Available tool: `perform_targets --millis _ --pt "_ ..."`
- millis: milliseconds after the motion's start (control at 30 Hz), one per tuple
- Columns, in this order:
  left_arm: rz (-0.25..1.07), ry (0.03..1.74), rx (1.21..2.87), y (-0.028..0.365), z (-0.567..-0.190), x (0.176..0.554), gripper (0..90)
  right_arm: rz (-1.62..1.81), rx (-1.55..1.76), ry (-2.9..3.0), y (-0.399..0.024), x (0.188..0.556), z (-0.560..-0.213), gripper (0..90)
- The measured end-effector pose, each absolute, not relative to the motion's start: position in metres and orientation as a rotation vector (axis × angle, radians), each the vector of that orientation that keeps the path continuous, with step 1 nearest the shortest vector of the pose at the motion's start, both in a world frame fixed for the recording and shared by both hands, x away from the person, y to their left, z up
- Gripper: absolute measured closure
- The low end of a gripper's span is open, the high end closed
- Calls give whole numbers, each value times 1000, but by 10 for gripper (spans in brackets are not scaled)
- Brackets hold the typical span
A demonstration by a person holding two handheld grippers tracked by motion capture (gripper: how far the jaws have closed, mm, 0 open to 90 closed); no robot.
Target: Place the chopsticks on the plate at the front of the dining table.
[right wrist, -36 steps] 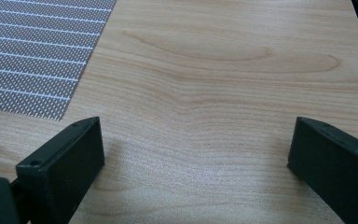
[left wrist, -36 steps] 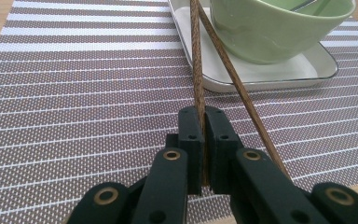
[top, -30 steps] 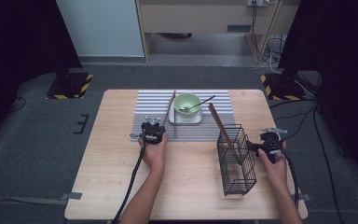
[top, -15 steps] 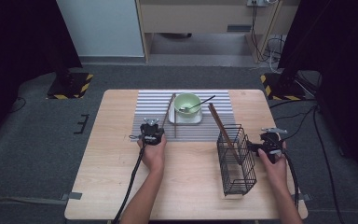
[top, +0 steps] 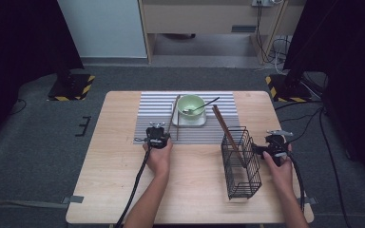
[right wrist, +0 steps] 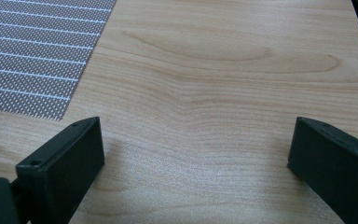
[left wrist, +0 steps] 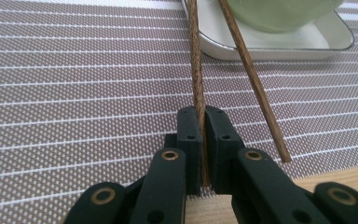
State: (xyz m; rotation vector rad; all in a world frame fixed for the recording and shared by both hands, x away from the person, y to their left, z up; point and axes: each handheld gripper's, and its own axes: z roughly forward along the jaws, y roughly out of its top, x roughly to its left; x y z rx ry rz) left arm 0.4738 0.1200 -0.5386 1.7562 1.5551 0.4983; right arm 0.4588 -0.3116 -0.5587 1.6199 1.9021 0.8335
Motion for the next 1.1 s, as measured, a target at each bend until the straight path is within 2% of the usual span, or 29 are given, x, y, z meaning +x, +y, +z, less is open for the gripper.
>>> perform_targets --millis 1100 --pt "444 1528 1767 105 -542 472 818 833 1619 1902 -312 459 -559 34"
